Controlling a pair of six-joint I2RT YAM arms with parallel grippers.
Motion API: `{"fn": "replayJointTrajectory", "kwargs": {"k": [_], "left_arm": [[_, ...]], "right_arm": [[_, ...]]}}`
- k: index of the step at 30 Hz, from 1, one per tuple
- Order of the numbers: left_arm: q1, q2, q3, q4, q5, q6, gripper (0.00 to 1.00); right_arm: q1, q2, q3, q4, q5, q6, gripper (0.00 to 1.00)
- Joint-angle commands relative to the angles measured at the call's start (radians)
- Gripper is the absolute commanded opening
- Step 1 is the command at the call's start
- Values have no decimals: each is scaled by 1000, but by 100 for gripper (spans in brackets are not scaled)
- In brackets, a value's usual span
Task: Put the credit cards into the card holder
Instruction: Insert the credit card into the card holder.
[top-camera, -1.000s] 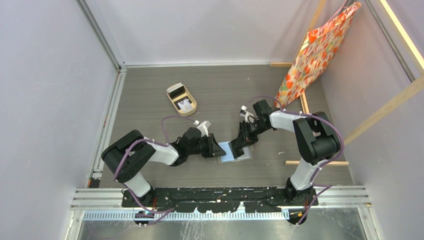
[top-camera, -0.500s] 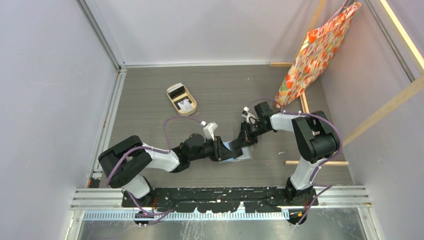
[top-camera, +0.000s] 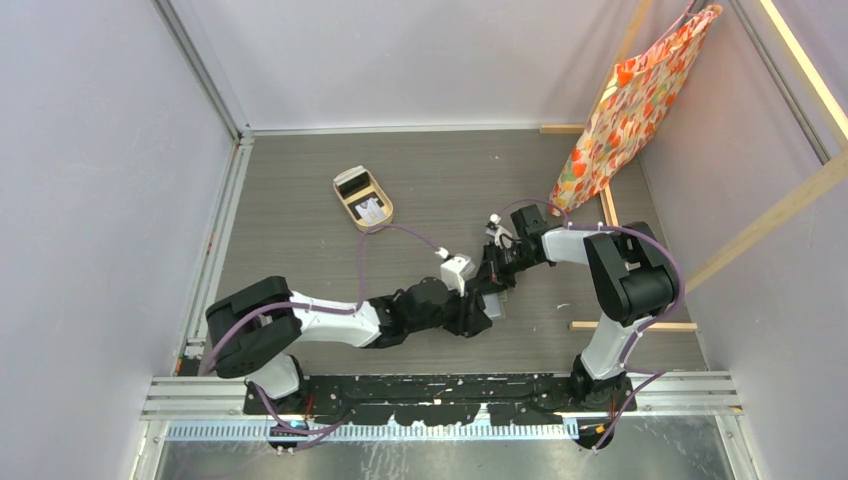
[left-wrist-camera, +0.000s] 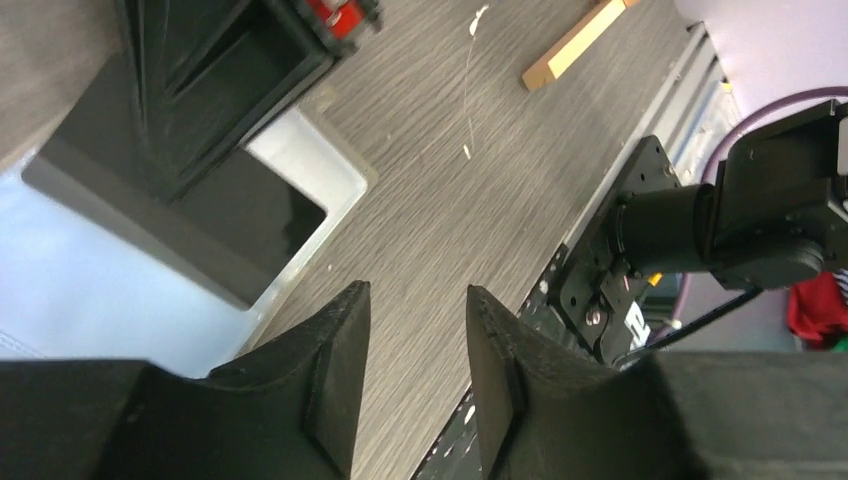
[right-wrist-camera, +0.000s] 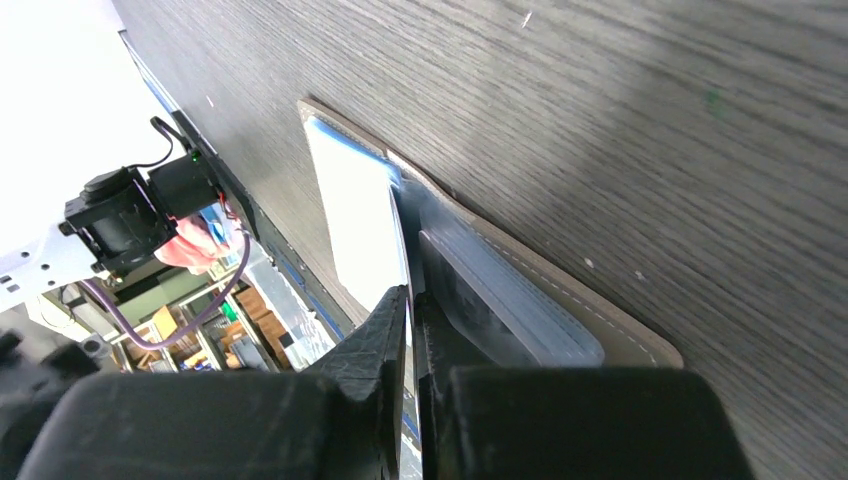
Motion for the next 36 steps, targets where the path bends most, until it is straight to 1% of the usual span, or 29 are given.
{"fn": "replayJointTrajectory", "kwargs": {"k": [1,5,8,14,19,28,36], "left_arm": [[-50,-53,159,-284,-207,109,40],[-72,-7,282,-475,-278,137,38],[-79,18,327,-521,-290,162,35],[-79,55,368,-491,-282,185,30],[-80,128,413,-485,-275,169,27],[-80,196,453,-468,-307,174,27],[-79,194,461,-465,-322,186,27]], "right_arm": [[-6,7,0,24,24,5,11],[-5,8,1,22,27,4,11],[-6,10,2,21,26,3,11],[-6,13,4,16,28,0,11],[-5,15,7,9,34,-6,11],[-6,22,10,4,29,-6,11],[-6,23,13,1,26,-7,11]]}}
